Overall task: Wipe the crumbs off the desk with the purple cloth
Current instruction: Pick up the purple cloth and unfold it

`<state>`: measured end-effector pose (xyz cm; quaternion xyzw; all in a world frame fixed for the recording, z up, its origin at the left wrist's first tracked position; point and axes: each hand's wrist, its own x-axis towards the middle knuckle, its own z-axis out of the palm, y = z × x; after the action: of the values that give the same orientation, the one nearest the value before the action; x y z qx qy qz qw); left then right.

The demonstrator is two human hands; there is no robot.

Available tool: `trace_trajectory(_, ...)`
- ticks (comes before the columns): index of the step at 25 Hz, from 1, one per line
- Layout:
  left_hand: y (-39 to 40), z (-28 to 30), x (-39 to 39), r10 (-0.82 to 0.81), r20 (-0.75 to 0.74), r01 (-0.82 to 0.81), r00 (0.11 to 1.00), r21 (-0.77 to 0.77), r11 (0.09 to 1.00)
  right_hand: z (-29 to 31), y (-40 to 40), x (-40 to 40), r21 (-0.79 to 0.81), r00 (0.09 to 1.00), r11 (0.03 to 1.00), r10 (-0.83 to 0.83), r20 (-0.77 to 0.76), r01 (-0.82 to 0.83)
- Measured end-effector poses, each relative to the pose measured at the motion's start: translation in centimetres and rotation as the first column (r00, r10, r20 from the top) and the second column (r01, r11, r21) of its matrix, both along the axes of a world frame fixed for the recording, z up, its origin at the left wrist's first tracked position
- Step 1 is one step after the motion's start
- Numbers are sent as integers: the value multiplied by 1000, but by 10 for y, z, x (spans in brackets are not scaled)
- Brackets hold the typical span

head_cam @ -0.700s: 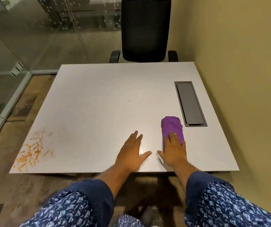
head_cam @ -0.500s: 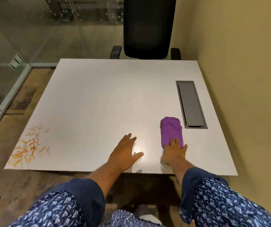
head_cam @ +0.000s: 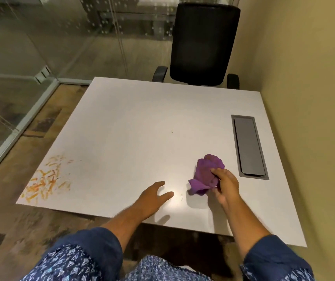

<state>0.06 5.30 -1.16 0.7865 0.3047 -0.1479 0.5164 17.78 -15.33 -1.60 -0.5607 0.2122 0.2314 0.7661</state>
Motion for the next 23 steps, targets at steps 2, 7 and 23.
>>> trace_trajectory(2, 5, 6, 2, 188, -9, -187, 982, -159, 969, 12, 14, -5, 249, 993, 966, 94, -69, -75)
trace_trajectory(7, 32, 24, 2, 523, -54, -446, 851, -602, 663, 38, 59, -38, 520, 936, 815, 344, -78, -256)
trace_trajectory(23, 255, 54, -152, 447, 94, -367, 890, -434, 823, 102, 277, -165, -250, 614, 725, 681, 399, -642)
